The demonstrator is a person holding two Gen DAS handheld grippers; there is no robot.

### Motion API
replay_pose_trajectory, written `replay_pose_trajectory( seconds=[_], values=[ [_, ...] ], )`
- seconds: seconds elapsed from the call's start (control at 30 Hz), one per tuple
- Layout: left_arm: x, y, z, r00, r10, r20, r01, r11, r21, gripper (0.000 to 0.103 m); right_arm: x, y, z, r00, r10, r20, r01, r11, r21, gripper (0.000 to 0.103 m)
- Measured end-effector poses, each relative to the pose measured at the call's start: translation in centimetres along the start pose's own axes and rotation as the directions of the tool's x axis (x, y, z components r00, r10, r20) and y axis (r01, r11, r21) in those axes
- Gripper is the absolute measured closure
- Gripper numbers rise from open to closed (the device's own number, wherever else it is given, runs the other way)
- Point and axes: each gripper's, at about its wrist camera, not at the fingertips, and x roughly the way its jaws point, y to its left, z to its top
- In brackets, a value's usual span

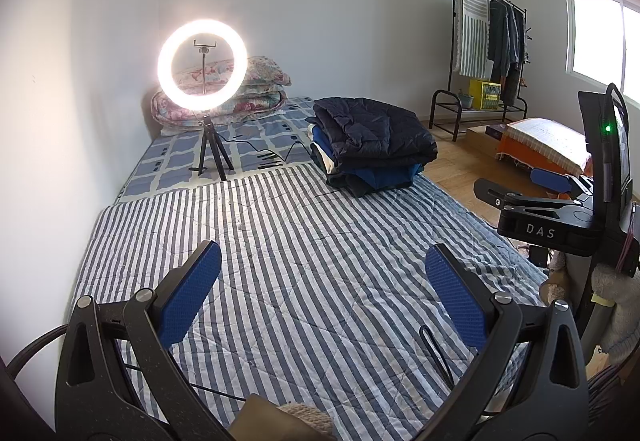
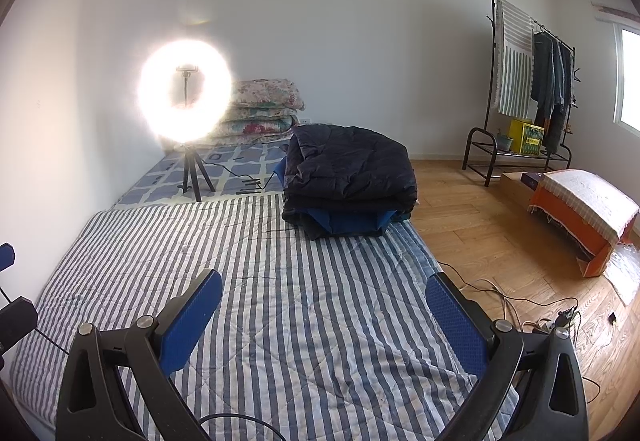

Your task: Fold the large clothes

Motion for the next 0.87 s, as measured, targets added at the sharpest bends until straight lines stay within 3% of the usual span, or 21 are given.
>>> replay_pose_trajectory(
  seconds=[0.5, 0.87],
  values=[
    [-0.08, 0.15, 0.14, 1.000, 0.006, 0.002, -0.005, 1.000, -0.004, 0.000, 0.04, 0.32, -0.11, 1.000, -0.006, 0.000, 0.006, 1.000, -0.007, 0.000],
    [-0.26, 0.92, 0.79, 0.998, 0.047, 0.033, -0.047, 0.999, -0.014, 0.000, -0.04, 0.55, -0.16, 1.000, -0.009, -0.001, 0.009, 1.000, -0.014, 0.000]
  ],
)
